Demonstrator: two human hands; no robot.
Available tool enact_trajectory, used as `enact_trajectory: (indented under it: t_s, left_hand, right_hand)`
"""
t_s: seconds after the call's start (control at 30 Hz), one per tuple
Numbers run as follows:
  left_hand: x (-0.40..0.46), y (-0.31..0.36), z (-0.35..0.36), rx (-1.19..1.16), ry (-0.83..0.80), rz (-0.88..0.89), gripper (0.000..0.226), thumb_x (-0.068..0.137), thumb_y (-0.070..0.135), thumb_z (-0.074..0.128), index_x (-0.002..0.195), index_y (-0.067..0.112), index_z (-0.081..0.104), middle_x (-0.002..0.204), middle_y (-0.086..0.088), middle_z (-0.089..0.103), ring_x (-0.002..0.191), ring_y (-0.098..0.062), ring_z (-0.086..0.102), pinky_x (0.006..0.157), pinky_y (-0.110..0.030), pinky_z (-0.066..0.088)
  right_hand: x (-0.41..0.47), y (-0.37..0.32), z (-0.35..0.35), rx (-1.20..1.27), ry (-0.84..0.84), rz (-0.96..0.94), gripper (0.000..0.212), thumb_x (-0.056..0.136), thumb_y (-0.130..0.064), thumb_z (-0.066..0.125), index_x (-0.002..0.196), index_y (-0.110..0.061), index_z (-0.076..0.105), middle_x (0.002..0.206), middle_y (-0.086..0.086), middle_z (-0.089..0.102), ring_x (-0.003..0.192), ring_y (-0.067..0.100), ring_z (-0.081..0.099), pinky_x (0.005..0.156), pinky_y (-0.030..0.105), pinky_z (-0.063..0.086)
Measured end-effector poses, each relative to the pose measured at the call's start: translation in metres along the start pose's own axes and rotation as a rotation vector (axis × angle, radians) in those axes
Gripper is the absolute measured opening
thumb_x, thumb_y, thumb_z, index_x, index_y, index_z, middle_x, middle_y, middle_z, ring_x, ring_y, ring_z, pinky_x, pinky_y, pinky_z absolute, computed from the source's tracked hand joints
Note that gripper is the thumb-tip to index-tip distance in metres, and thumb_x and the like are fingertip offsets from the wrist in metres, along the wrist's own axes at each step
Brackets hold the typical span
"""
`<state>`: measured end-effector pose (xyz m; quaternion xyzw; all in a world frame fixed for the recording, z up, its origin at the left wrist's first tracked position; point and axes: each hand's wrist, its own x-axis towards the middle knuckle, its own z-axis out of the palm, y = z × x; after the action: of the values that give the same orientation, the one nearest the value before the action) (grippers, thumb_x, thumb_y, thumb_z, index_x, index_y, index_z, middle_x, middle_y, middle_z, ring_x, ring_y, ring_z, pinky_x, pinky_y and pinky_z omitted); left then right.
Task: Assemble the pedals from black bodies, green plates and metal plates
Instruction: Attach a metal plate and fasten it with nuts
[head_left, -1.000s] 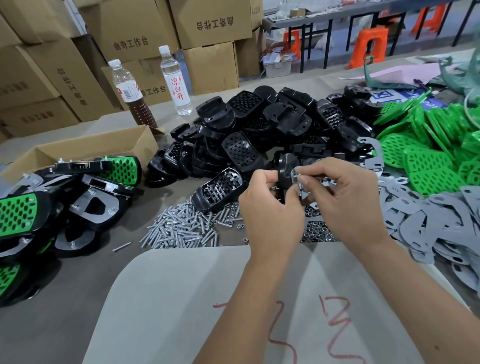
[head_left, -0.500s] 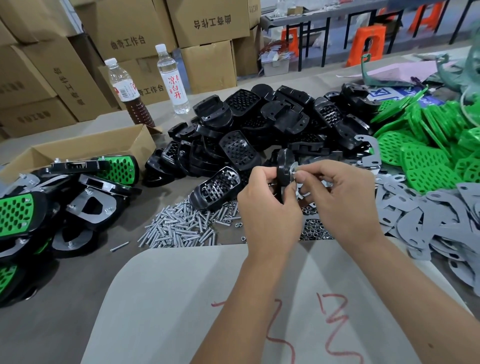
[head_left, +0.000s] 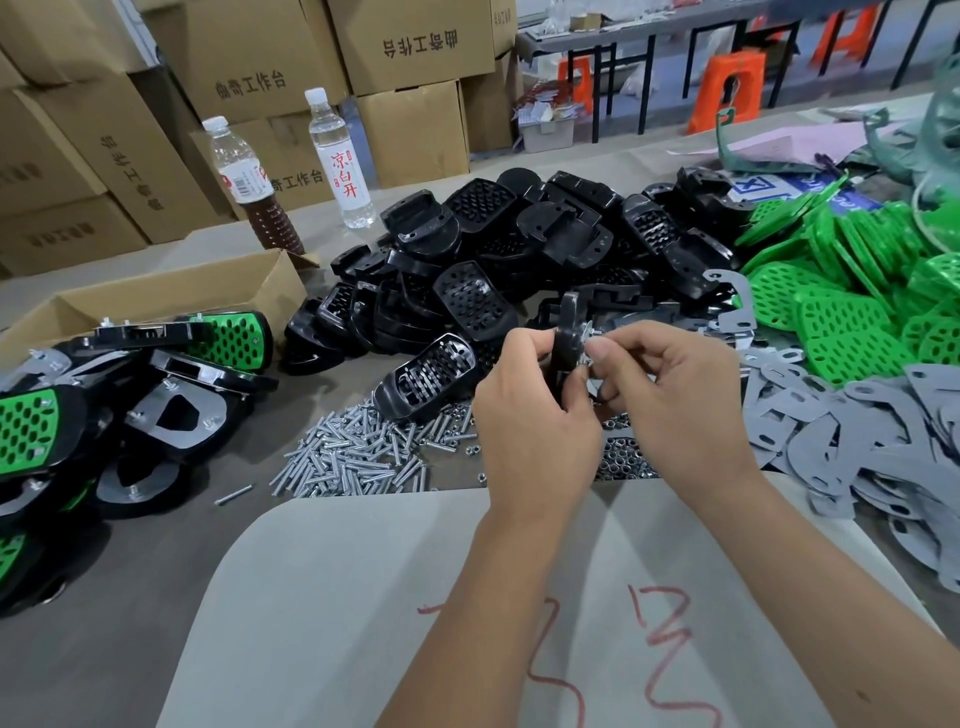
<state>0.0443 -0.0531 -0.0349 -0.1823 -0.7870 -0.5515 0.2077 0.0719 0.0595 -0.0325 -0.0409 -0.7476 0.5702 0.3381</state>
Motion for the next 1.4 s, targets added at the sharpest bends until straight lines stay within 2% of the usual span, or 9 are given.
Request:
enact_trajectory:
  t_s: [0.1, 0.3, 0.43, 0.5, 0.7, 0.87, 1.03, 1.17, 1.4]
  left_hand:
    - [0.0, -0.001, -0.001, 0.006, -0.009, 0.005, 0.019, 0.09, 0.005, 0.072, 0.105, 0.013, 0.063, 0.094, 0.002, 0.074, 0.09, -0.018, 0.073, 0.078, -0.043, 0.057]
    - [-0.002, 0.0, 0.003, 0.002, 0.052, 0.002, 0.016, 0.09, 0.007, 0.072, 0.101, 0.014, 0.063, 0.086, 0.005, 0.072, 0.08, -0.012, 0.069, 0.069, -0.027, 0.052]
    - [-0.001, 0.002, 0.002, -0.006, 0.065, -0.015, 0.018, 0.089, 0.008, 0.073, 0.1, 0.015, 0.062, 0.087, 0.013, 0.069, 0.084, -0.009, 0.07, 0.074, -0.032, 0.055]
    - [-0.001, 0.003, 0.002, -0.002, 0.073, -0.018, 0.02, 0.089, 0.009, 0.074, 0.1, 0.018, 0.061, 0.087, 0.019, 0.065, 0.085, -0.009, 0.07, 0.076, -0.034, 0.056]
    - [-0.001, 0.003, 0.001, -0.024, 0.068, -0.021, 0.018, 0.089, 0.006, 0.074, 0.102, 0.012, 0.063, 0.09, 0.007, 0.072, 0.085, -0.013, 0.073, 0.076, -0.041, 0.059]
    - [-0.002, 0.004, 0.001, 0.008, 0.069, -0.015, 0.019, 0.087, 0.007, 0.074, 0.1, 0.015, 0.062, 0.086, 0.015, 0.068, 0.082, -0.01, 0.07, 0.075, -0.036, 0.056]
    - [-0.002, 0.002, 0.001, 0.001, 0.049, -0.009, 0.018, 0.088, 0.005, 0.073, 0.1, 0.014, 0.062, 0.089, 0.005, 0.073, 0.083, -0.017, 0.072, 0.073, -0.042, 0.057]
    - [-0.001, 0.002, 0.0, -0.005, 0.06, -0.011, 0.019, 0.088, 0.005, 0.074, 0.1, 0.014, 0.062, 0.087, 0.008, 0.072, 0.081, -0.011, 0.071, 0.073, -0.04, 0.058]
    - [-0.002, 0.002, 0.002, 0.003, 0.05, -0.006, 0.018, 0.089, 0.007, 0.075, 0.1, 0.014, 0.062, 0.088, 0.011, 0.07, 0.083, -0.013, 0.071, 0.076, -0.041, 0.057]
  right_hand:
    - [-0.001, -0.001, 0.002, -0.071, 0.02, -0.006, 0.024, 0.099, -0.015, 0.069, 0.077, -0.023, 0.072, 0.064, -0.012, 0.066, 0.055, 0.005, 0.059, 0.053, 0.018, 0.051]
    - [-0.006, -0.004, 0.01, -0.15, 0.123, -0.065, 0.013, 0.096, -0.014, 0.073, 0.087, -0.022, 0.079, 0.078, -0.013, 0.073, 0.076, 0.014, 0.07, 0.072, 0.043, 0.061]
    - [-0.008, -0.005, 0.013, 0.052, 0.13, -0.001, 0.033, 0.092, 0.0, 0.074, 0.087, -0.033, 0.077, 0.08, -0.009, 0.076, 0.075, 0.01, 0.073, 0.067, 0.024, 0.062]
    - [-0.007, -0.003, 0.012, 0.113, 0.119, 0.019, 0.033, 0.09, 0.003, 0.074, 0.09, -0.029, 0.077, 0.081, -0.007, 0.077, 0.075, 0.01, 0.074, 0.067, 0.02, 0.06]
    - [-0.002, 0.001, 0.005, 0.278, 0.052, 0.13, 0.017, 0.087, 0.004, 0.078, 0.092, -0.012, 0.079, 0.078, 0.007, 0.077, 0.071, 0.017, 0.074, 0.066, 0.022, 0.059]
    - [0.001, 0.0, 0.001, 0.365, 0.013, 0.118, 0.026, 0.084, 0.007, 0.079, 0.083, -0.019, 0.081, 0.081, 0.011, 0.078, 0.072, 0.021, 0.074, 0.068, 0.026, 0.061]
    - [0.002, 0.0, -0.002, 0.376, -0.013, 0.121, 0.026, 0.084, 0.007, 0.08, 0.08, -0.019, 0.082, 0.084, 0.012, 0.078, 0.075, 0.023, 0.076, 0.071, 0.028, 0.062]
    - [0.002, 0.002, -0.005, 0.332, -0.042, 0.122, 0.019, 0.087, 0.008, 0.077, 0.089, -0.011, 0.08, 0.088, 0.011, 0.079, 0.079, 0.024, 0.077, 0.074, 0.03, 0.063]
    - [0.002, 0.002, -0.004, 0.206, -0.008, 0.036, 0.021, 0.087, 0.0, 0.08, 0.082, -0.021, 0.08, 0.079, 0.003, 0.076, 0.073, 0.02, 0.073, 0.067, 0.034, 0.064]
